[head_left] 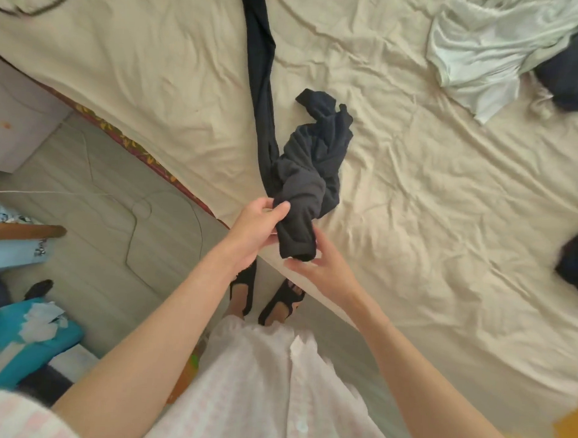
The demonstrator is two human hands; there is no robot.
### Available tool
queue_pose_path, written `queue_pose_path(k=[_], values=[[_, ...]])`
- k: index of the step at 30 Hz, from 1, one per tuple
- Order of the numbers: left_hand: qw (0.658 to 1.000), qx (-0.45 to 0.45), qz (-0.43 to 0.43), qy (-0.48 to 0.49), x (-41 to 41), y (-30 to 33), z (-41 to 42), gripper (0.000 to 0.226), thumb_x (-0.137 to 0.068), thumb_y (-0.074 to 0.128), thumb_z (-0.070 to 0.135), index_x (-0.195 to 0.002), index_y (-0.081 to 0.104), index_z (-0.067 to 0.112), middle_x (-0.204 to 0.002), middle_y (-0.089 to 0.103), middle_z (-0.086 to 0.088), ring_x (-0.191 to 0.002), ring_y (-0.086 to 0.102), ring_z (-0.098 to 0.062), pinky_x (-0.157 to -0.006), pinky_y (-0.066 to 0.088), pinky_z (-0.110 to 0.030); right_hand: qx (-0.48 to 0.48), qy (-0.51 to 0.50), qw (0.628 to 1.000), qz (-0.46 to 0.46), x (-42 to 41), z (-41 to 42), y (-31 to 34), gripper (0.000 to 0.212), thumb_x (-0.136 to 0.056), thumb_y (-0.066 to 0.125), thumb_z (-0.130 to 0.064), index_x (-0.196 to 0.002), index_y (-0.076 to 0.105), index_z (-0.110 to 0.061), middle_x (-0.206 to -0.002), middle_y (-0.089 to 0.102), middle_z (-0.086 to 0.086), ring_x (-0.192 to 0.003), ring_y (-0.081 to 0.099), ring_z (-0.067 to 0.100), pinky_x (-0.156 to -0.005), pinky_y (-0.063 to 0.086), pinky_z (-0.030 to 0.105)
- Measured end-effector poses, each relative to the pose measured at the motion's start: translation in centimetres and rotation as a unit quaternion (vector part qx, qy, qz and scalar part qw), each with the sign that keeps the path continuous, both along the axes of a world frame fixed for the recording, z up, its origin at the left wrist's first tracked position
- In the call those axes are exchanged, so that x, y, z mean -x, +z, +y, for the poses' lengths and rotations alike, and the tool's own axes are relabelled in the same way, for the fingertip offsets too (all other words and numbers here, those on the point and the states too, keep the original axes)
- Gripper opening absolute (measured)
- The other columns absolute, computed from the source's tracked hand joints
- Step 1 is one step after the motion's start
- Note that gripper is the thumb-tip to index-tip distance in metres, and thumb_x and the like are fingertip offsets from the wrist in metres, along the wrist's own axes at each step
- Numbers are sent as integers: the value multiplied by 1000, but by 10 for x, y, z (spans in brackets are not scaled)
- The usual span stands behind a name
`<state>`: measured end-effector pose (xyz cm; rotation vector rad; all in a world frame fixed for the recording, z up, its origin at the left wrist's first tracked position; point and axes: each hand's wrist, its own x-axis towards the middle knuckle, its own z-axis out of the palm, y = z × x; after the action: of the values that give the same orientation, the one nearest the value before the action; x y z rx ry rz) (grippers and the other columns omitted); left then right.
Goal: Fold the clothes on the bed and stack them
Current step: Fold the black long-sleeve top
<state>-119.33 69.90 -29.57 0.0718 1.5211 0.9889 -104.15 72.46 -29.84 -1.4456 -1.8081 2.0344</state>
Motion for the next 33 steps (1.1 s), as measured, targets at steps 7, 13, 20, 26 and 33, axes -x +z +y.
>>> queue_pose_path(k=[7,13,20,26,33], values=[[1000,-23,-11,12,16,72,20,38,-92,58,20,-125,47,5,-123,57,-14,-101,61,-22,-76,57,-32,23,-221,972,82,-8,35,84,19,-96,49,-9,-95,67,-14,-99,71,5,-97,66,18,-90,52,35],[932,-112,215,-269,32,146,35,81,-79,67,49,-144,22,34,-134,26,13,-118,39,-7,-91,41,-26,-106,-150,980,78,0,82,182,29,-94,46,-1,-87,69,-17,-88,69,6,-85,63,18,-82,50,39],[821,-300,376,-308,9,252,82,43,-84,66,34,-124,52,25,-110,54,10,-97,57,-8,-71,45,-11,-148,-133,973,116,13,112,276,32,-87,52,1,-81,74,-22,-81,74,-2,-79,69,9,-65,52,19],[751,-311,513,-274,20,321,114,29,-87,47,1,-105,67,11,-83,60,2,-77,58,-13,-57,40,-7,-353,-135,925,29,6,140,330,26,-84,62,-5,-76,73,-28,-70,69,-10,-71,63,5,-70,49,20],[838,-332,414,-128,38,375,150,26,-92,41,5,-84,62,18,-76,57,2,-83,52,-17,-79,46,-34,-512,-172,832,-128,-25,170,351,35,-82,48,3,-100,72,-15,-92,69,3,-90,58,20,-75,37,24]])
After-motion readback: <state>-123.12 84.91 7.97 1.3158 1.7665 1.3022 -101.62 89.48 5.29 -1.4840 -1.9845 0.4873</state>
